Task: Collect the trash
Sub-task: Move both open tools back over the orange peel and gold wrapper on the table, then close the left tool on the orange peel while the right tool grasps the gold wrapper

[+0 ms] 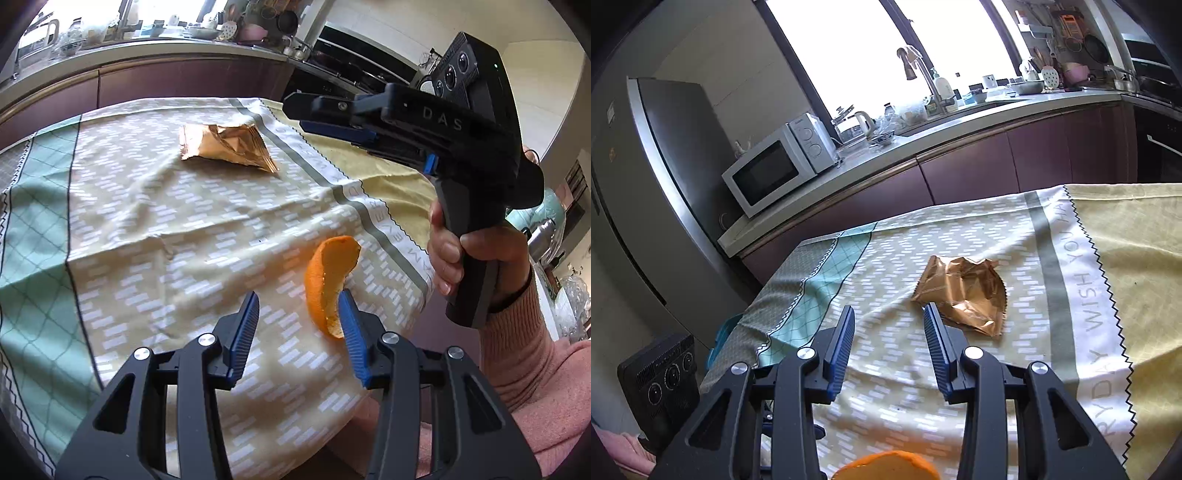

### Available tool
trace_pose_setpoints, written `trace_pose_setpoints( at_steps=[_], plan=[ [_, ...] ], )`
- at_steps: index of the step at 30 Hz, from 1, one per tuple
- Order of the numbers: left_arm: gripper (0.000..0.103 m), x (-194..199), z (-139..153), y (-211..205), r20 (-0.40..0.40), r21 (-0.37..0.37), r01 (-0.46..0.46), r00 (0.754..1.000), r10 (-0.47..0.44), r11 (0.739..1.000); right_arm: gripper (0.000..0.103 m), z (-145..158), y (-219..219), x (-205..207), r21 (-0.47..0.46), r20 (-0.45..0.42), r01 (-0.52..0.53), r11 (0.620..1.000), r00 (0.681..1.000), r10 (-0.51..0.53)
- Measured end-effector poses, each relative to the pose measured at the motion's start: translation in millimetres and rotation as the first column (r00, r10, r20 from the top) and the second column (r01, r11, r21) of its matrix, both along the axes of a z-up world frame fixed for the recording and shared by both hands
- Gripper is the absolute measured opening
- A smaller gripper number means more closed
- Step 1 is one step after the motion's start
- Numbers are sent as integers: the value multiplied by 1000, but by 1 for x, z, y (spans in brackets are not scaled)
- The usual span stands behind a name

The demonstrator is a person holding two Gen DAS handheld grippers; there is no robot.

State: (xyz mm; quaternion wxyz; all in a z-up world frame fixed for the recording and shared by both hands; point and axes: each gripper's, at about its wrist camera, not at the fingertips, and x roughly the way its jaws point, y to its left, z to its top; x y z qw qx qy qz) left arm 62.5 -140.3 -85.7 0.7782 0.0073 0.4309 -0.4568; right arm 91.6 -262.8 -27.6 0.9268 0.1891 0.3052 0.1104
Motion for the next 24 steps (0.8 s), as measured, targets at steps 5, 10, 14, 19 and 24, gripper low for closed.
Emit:
trace_pose_setpoints(
  at_steps=[5,10,14,19,24],
  plan=[
    [41,3,-11,-18,-34,25,13,999,-12,1000,37,-17,-21,7,17,-27,31,999,999,-31],
    [34,6,-12,-20,-44,29,5,999,-4,1000,42,-29,-39,27,17,-59,55,998,997,-54],
    [26,8,-12,-20,-47,39,3,999,-1,999,43,-38,-47,49,10,-93,67,998,993,-65],
    [24,9,-14,-25,-43,47,6,999,-4,999,47,-47,-53,74,9,-142,59,998,988,-57],
    [26,10,-13,-24,-44,42,5,999,-3,999,48,-58,-52,92,14,-186,32,999,982,-29]
  ],
)
